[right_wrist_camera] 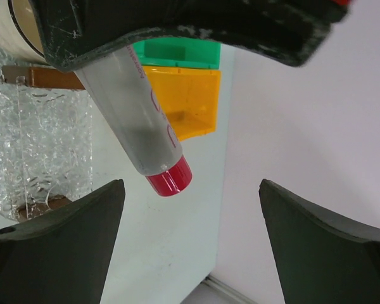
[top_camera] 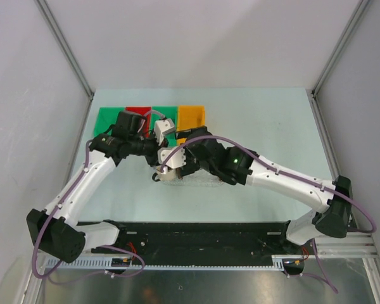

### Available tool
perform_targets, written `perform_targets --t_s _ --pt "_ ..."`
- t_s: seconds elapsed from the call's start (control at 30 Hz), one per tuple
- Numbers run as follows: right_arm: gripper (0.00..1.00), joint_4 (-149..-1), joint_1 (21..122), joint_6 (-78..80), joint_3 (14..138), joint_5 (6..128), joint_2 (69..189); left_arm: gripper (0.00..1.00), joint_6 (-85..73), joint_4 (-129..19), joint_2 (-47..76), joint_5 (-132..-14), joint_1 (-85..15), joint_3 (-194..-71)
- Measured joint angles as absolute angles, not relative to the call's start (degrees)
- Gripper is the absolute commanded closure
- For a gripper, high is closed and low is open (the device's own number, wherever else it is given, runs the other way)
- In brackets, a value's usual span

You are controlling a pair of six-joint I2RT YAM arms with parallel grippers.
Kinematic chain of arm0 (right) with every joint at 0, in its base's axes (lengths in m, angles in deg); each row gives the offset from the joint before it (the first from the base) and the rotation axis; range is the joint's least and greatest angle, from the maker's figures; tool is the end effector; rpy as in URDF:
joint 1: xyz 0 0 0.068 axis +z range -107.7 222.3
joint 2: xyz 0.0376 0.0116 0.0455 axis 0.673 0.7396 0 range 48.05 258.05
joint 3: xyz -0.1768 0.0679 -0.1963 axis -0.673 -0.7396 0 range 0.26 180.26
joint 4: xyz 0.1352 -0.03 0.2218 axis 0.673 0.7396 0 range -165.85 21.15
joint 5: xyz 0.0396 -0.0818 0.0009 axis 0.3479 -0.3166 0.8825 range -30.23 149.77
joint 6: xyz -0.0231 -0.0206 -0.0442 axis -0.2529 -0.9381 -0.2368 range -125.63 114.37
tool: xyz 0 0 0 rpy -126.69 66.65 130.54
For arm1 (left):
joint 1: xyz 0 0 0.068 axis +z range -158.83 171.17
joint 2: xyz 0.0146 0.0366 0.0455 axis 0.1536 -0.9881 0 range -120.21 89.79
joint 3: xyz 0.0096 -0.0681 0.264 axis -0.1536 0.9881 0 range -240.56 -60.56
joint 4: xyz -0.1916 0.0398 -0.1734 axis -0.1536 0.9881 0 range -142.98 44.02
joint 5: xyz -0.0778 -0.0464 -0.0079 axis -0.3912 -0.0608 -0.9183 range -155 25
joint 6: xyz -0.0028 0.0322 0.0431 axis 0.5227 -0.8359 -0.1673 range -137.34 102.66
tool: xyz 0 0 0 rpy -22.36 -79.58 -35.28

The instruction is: Prepare toiletry sets of a toothbrush and toothpaste on the tray

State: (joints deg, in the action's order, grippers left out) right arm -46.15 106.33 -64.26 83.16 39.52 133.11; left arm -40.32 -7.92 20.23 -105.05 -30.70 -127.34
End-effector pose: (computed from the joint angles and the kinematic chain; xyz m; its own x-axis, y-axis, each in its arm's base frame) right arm 0.1580 0.2964 0.3704 0.4899 -0.8235 -0.2862 -0.5694 -0.0537 -0.8203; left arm 0.2174 -0.1119 0.3340 -0.3654 0.4686 -0.8043 0.9001 0.3981 -0.1770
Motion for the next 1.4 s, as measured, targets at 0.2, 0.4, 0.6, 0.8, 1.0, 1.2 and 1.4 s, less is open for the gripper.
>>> perform_targets --t_s 0.2,0.4,0.6,0.8,1.0,1.2,1.4 --pt "0.11 -46.1 106.9 -64.9 83.0 38.1 134.9 1.0 -41.3 -6.0 20.1 -105.5 -30.7 -127.9" --pt "0.2 -46.1 107.1 -64.6 82.6 38.4 135.8 1.0 -41.9 -4.4 20.1 -107.3 -30.8 -128.1" --pt "0.51 -46.2 107.6 -63.7 82.0 39.5 136.9 1.0 -41.9 -3.7 20.0 -109.1 -30.9 -128.6" --pt "0.74 -46.1 107.6 -63.1 80.9 40.1 137.5 0.61 -42.5 -2.0 19.4 -109.2 -30.9 -128.7" --pt "0.84 -44.8 106.1 -60.5 80.7 43.3 137.3 0.31 -43.7 -2.3 19.2 -108.6 -30.7 -130.1" --pt "0.89 -45.3 103.2 -56.7 80.7 51.3 135.6 0.09 -43.7 -2.8 16.9 -107.7 -28.6 -136.0" --pt "0.96 -42.5 90.6 -48.8 80.7 62.0 133.6 0.06 -42.2 -3.2 15.6 -113.8 -22.8 -144.7"
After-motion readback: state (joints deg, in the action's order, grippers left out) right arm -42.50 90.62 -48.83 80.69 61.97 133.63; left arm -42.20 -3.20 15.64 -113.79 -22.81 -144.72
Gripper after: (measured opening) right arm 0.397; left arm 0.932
